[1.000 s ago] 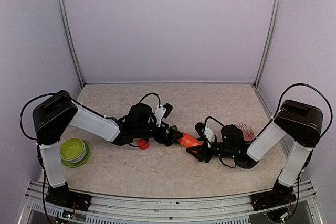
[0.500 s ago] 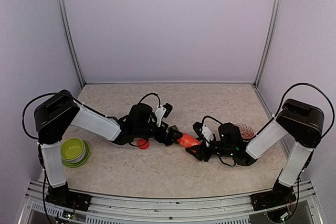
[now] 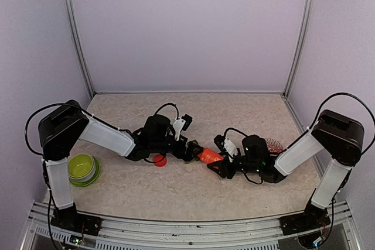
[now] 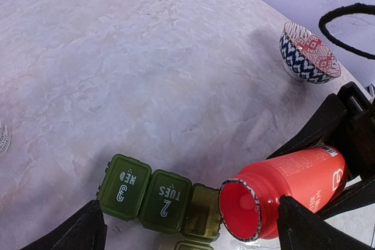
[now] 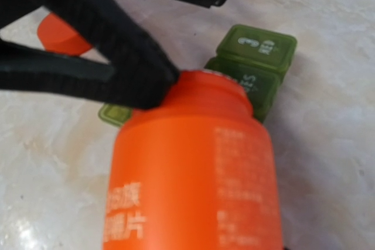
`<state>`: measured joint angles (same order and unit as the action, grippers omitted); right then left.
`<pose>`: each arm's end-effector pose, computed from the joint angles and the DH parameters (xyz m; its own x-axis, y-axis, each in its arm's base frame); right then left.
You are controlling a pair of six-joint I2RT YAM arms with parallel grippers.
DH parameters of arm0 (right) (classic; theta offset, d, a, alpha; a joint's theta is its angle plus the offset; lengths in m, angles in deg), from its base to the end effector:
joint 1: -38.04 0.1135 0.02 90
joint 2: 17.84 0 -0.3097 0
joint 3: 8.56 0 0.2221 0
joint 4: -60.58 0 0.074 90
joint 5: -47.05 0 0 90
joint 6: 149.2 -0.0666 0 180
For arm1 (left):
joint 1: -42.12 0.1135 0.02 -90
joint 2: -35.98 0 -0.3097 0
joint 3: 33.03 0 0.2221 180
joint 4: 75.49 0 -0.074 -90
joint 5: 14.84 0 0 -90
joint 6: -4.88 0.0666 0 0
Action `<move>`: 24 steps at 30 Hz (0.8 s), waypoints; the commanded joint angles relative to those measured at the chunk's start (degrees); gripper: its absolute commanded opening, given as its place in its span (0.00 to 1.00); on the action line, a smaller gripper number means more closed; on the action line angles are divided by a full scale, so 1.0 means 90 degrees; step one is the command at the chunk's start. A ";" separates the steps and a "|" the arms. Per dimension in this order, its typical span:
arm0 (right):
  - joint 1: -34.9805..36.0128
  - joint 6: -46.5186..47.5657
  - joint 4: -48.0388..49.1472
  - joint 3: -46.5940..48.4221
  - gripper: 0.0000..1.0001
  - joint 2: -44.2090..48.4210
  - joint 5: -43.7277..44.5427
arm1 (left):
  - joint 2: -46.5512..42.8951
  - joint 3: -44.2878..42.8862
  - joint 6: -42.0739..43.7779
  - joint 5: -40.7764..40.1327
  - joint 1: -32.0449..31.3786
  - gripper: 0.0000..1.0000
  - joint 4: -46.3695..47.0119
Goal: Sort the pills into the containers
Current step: Pour the pill into the compartment of the pill container.
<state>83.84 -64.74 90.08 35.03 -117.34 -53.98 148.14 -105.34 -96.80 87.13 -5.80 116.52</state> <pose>0.2143 0.2386 0.1730 -0.3881 -0.2632 -0.8832 -0.7893 0.5896 0.1712 0.2782 -0.3287 0.1930 -0.4784 0.2343 -0.8463 0.7680 0.5789 -0.2739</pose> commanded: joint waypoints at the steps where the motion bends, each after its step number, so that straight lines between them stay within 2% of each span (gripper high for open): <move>1: -0.0055 0.0097 0.0042 0.0209 0.00 0.0287 -0.0003 | 0.0165 -0.0132 0.0055 -0.0026 0.0032 0.99 -0.0138; 24: -0.0050 0.0361 -0.1082 0.0720 0.00 0.0472 -0.0094 | 0.0184 -0.0140 0.0058 -0.0045 0.0061 0.99 -0.0179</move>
<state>83.62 -62.53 79.43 39.23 -115.42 -53.32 148.73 -105.43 -96.82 86.75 -5.26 116.21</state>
